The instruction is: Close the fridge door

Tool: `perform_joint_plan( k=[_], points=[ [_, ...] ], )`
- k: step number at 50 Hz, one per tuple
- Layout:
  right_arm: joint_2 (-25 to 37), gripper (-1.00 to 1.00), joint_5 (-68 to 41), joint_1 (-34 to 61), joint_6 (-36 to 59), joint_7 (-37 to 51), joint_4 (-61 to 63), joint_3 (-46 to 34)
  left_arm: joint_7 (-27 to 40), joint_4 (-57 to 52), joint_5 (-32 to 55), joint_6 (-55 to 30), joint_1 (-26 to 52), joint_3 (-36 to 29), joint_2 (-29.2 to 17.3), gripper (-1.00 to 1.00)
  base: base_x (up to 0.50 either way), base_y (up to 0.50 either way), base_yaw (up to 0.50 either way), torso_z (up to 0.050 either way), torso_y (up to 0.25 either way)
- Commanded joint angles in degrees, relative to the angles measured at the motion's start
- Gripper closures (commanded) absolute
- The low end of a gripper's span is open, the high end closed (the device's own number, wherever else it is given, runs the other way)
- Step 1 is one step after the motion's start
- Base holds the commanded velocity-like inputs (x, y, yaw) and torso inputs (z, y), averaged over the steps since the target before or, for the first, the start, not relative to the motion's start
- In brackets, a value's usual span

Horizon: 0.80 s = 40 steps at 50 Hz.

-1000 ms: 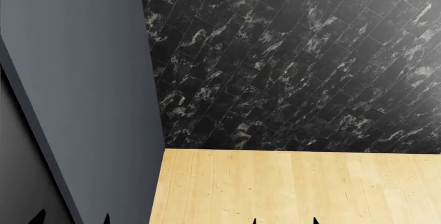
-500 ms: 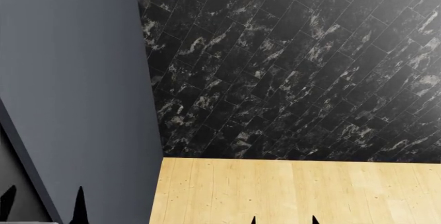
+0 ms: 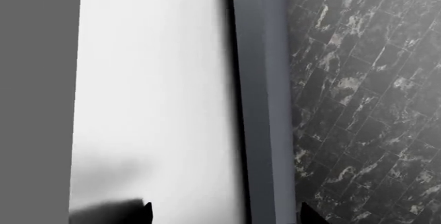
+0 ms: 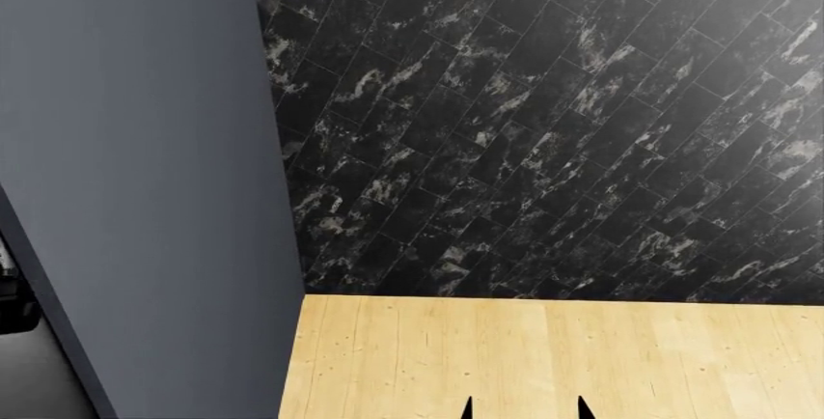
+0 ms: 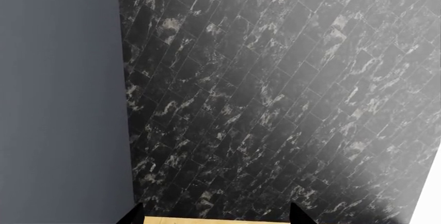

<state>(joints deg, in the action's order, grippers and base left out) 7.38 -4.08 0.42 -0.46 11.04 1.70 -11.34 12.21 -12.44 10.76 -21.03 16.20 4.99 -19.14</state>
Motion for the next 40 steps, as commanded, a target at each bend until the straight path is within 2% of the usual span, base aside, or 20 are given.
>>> perform_joint_plan(
  k=[1,7,12,14,16,17,19,20,23,25,28,40],
  points=[
    [0.63,-1.00,-0.61,-0.22,0.17,0.55,0.70,-0.45,4.72,7.87,-4.29,0.09,9.16,4.74,-4.25,-1.00,0.00,0.00,0.00,0.000,0.000],
    [0.84,-1.00,-0.88,-0.21,-0.06,0.82,0.61,-0.62,4.69,20.65,-6.80,3.41,18.09,2.36,-5.64,-1.00,0.00,0.00,0.00,0.000,0.000],
    [0.96,-1.00,-1.09,0.05,-0.24,1.02,0.20,-0.80,4.59,27.12,-8.09,5.29,23.66,0.73,-6.04,-1.00,0.00,0.00,0.00,0.003,0.000],
    [1.11,-1.00,-1.25,-0.24,0.02,1.17,0.89,-0.78,3.54,17.98,-6.29,1.64,19.26,1.09,-5.38,-1.00,0.00,0.00,0.00,0.000,0.000],
    [1.20,-1.00,-1.25,-0.44,-0.18,1.27,0.80,-0.89,1.97,2.00,-3.66,-3.61,10.58,0.66,-4.48,-1.00,0.00,0.00,0.00,0.000,0.000],
    [1.34,-1.00,-1.20,-0.69,0.16,1.35,1.34,-0.99,0.91,-6.59,-2.10,-6.52,4.42,-0.41,-4.18,-1.00,0.00,0.00,0.00,0.000,0.000],
    [1.73,-1.00,-1.53,-1.59,0.92,1.52,3.00,-0.83,-0.51,-23.78,3.04,-11.53,-12.77,-3.16,-2.26,-1.00,0.00,0.00,0.00,0.000,0.000],
    [1.87,-1.00,-1.58,-1.95,1.08,1.61,3.52,-0.82,-0.66,-31.27,4.30,-10.99,-20.38,-4.29,-0.90,-1.00,0.00,0.00,0.00,0.000,0.000],
    [2.25,-1.00,-1.82,-2.80,1.73,1.83,5.01,-0.78,-0.97,-35.55,3.65,-6.09,-33.86,-7.28,0.42,-1.00,0.00,0.00,0.00,0.000,0.000],
    [2.50,-1.00,-1.75,-3.33,2.28,1.97,5.99,-0.95,-0.81,-36.82,4.61,-4.98,-38.60,-6.89,1.02,-1.00,0.00,0.00,0.00,0.000,0.000],
    [2.75,-1.00,-1.84,-3.67,2.22,2.10,6.29,-0.95,-0.36,-37.71,4.91,-5.28,-39.56,-6.43,0.93,-1.00,0.00,0.00,0.00,0.000,0.000],
    [2.69,-1.00,-2.17,-2.46,2.24,2.57,5.30,-1.32,0.00,-29.95,3.83,-3.81,-34.12,-7.02,1.72,-1.00,0.00,0.00,0.00,0.000,0.000]
  ],
)
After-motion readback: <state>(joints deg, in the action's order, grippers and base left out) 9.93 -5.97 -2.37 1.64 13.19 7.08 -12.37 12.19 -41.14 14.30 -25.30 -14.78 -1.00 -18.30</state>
